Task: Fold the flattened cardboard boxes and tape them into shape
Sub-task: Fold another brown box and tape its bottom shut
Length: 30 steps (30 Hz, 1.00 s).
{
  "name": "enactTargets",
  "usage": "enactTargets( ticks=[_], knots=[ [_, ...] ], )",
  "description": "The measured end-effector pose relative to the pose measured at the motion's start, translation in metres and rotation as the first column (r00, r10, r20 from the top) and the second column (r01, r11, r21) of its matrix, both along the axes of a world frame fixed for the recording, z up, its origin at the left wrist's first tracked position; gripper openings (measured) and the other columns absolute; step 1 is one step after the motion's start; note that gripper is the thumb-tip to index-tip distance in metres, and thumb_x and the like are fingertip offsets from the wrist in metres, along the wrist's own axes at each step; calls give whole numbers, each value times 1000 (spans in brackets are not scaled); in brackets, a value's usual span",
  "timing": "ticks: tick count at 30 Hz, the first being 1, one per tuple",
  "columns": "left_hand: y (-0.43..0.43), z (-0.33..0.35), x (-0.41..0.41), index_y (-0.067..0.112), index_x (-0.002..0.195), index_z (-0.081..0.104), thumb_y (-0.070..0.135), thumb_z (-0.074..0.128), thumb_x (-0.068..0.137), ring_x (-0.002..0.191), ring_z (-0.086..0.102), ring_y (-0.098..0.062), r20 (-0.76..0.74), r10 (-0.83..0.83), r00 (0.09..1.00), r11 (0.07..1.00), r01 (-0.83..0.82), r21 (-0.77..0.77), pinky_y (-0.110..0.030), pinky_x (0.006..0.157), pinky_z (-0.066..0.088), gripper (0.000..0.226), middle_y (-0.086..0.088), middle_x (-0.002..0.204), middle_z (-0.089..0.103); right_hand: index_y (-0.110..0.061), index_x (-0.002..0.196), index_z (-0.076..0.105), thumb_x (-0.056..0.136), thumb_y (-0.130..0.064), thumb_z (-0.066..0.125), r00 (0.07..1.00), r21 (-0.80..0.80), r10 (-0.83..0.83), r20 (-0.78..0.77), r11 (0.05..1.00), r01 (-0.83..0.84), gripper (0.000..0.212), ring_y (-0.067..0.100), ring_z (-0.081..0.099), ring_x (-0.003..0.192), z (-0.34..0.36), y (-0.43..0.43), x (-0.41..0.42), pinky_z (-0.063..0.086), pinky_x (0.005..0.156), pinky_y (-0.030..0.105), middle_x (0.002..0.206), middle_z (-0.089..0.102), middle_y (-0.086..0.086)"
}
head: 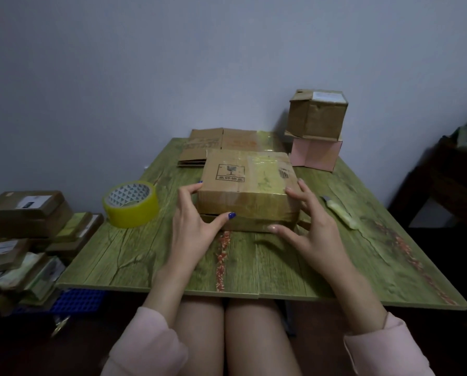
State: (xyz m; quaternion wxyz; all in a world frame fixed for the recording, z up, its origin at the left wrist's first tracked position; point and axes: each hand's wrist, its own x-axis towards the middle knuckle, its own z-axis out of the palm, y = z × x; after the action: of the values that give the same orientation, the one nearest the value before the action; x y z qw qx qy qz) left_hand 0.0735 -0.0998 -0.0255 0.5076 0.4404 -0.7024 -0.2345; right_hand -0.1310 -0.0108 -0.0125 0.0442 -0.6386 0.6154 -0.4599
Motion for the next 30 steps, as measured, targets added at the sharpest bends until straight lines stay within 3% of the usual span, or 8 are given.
enactTargets(
  ticks=[4,8,14,16,19,24,27,30],
  knots=[
    [-2,-3,-1,45,108,30,19,83,68,116,57,-23,-67,-13,998,1000,14,17,-45,87,54,71,-1,133,48,-19,127,52,76,-21,76,991,-114,-123,-49,987,117,57,17,44,130,-8,-8,-1,44,103,42,149,38,2],
    [-7,-1,3,40,110,32,23,83,67,116,57,-24,-42,-25,999,1000,25,-6,-45,83,55,69,8,126,45,-15,122,57,73,-14,78,987,-153,-158,-20,976,153,54,21,49,127,-8,-13,2,49,97,47,143,47,4],
    [-6,0,4,30,122,36,26,82,68,117,55,-20,-16,-11,1000,1000,11,9,-45,90,52,71,8,126,48,-42,128,48,68,-23,82,962,21,-94,257,996,92,72,1,51,114,4,-11,-3,49,96,33,124,48,-27],
    [-3,-2,-1,26,132,37,32,79,72,108,60,-19,24,43,999,998,-44,46,-41,86,53,74,0,126,58,-40,136,44,68,-23,83,902,109,-122,414,990,84,80,-1,53,109,1,-12,-1,46,99,30,126,53,-20],
    [0,-4,-7,25,135,44,44,74,75,95,65,-21,129,181,975,979,-191,66,-33,73,54,70,-2,114,67,-34,137,49,70,-30,81,901,154,-256,351,965,214,74,4,57,113,-3,-16,6,45,102,37,123,63,-11],
    [1,-8,-8,35,121,45,51,73,70,105,64,-21,30,165,986,980,-167,111,-43,80,56,61,-2,119,66,-29,142,41,70,-57,72,928,224,-355,108,919,326,84,18,61,112,0,-15,19,49,94,39,120,66,-6],
    [3,-8,-9,30,122,46,44,76,73,106,64,-22,23,169,985,980,-171,98,-43,81,55,60,-3,119,66,-19,140,41,61,-68,71,891,175,-436,124,894,413,98,23,58,114,-1,-19,35,47,93,38,124,63,0],
    [7,-5,-11,20,126,47,33,76,77,105,63,-18,11,145,989,985,-145,93,-29,84,52,59,0,118,65,-14,135,45,59,-66,72,850,121,-494,184,869,479,96,27,59,112,-3,-24,45,43,90,37,122,64,6]
  ],
)
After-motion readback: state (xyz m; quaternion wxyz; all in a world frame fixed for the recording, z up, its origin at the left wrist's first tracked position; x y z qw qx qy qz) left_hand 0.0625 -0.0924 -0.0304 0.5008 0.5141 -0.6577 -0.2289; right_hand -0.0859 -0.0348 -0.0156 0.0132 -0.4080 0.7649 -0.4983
